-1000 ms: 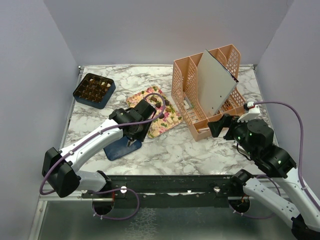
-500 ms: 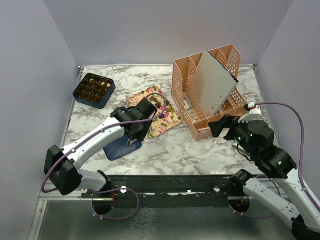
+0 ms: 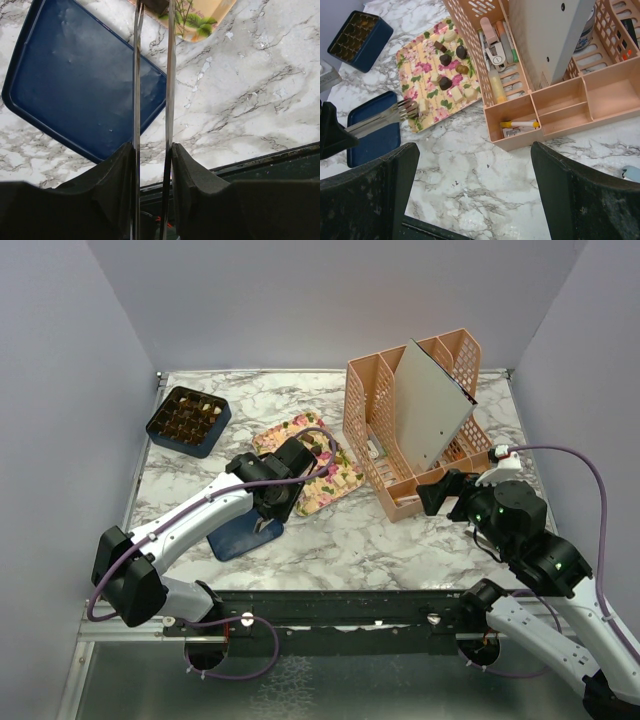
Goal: Pack the chocolate
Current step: Pick up the fake chocolate from the plate, then place the fake chocolate in the packing box.
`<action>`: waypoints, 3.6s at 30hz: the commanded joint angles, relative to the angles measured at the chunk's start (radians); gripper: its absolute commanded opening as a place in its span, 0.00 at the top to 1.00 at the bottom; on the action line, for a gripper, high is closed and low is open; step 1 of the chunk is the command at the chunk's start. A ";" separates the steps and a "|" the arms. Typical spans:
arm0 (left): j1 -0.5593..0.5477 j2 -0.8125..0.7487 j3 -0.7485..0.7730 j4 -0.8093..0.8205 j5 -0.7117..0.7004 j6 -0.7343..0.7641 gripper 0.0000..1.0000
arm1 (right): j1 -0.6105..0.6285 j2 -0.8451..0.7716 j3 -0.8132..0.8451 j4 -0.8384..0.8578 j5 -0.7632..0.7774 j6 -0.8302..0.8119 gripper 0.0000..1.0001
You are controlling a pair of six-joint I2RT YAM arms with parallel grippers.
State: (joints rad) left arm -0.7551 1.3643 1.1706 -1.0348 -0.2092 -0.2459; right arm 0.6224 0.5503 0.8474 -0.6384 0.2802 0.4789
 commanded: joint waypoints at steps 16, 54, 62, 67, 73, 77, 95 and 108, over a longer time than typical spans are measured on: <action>0.024 0.072 0.182 0.073 -0.194 -0.006 0.68 | 0.002 -0.009 -0.033 0.028 -0.012 0.013 0.02; 0.872 0.506 0.567 0.370 -0.130 0.050 0.69 | 0.002 -0.001 -0.082 0.118 -0.093 0.014 0.02; 0.895 0.575 0.558 0.413 -0.101 0.060 0.69 | 0.002 0.024 -0.039 0.098 -0.065 -0.006 0.01; 0.895 0.576 0.539 0.423 -0.085 0.060 0.69 | 0.002 0.035 -0.043 0.105 -0.066 -0.007 0.02; 0.895 0.550 0.517 0.427 -0.082 0.064 0.65 | 0.002 0.023 -0.047 0.104 -0.059 -0.011 0.02; 0.895 0.540 0.516 0.423 -0.074 0.066 0.57 | 0.002 0.011 -0.042 0.093 -0.053 -0.015 0.01; 0.875 0.300 0.374 0.380 0.130 0.011 0.61 | 0.002 -0.045 -0.035 0.048 -0.052 -0.010 0.02; 0.664 0.022 0.179 0.305 0.239 0.035 0.62 | 0.002 -0.035 -0.016 0.009 -0.036 -0.013 0.02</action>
State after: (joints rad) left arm -0.0059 1.4849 1.3880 -0.6842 -0.0086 -0.2218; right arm 0.6224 0.5137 0.7876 -0.5922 0.2230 0.4706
